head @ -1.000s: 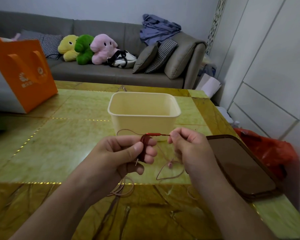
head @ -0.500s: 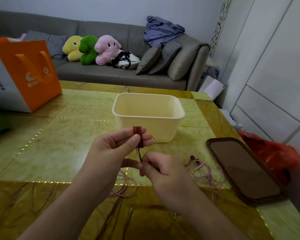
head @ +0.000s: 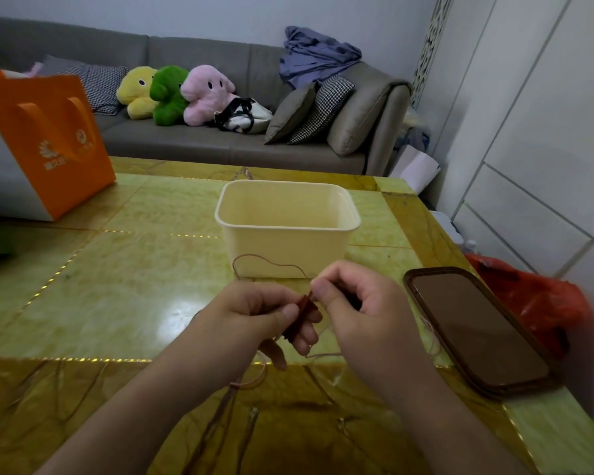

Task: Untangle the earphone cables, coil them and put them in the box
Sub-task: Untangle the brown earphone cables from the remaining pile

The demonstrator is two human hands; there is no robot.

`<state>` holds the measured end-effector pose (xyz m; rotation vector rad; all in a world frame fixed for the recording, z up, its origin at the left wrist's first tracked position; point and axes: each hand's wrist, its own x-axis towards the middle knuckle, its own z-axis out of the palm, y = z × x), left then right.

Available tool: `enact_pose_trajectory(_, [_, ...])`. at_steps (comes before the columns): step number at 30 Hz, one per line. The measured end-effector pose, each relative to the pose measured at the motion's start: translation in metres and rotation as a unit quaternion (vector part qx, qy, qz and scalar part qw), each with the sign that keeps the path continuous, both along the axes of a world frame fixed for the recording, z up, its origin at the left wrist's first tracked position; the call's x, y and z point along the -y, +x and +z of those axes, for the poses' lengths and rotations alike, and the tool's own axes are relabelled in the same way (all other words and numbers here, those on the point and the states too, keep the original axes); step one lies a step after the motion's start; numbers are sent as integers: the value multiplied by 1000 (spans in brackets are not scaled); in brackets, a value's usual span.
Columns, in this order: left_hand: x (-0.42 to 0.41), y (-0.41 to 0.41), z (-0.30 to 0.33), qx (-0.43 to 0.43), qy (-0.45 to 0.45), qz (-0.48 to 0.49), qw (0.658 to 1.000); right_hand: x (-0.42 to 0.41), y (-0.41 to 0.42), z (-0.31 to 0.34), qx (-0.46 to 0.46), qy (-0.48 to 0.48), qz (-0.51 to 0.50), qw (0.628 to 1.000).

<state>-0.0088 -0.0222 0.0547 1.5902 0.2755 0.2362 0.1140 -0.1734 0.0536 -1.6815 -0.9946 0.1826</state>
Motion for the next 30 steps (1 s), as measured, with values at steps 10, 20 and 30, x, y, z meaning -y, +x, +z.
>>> enact_pose_trajectory(10, [-1,2,5,146,-215,124,958,-12,-4,-16,11,-79,9,997])
enact_pose_trajectory(20, [-11,2,-7,58,141,186,971,-11,-13,-13,69,-64,66,993])
enact_pose_trajectory(30, [-4,-1,3,27,-110,24,993,-7,9,-14,17,-16,4,1000])
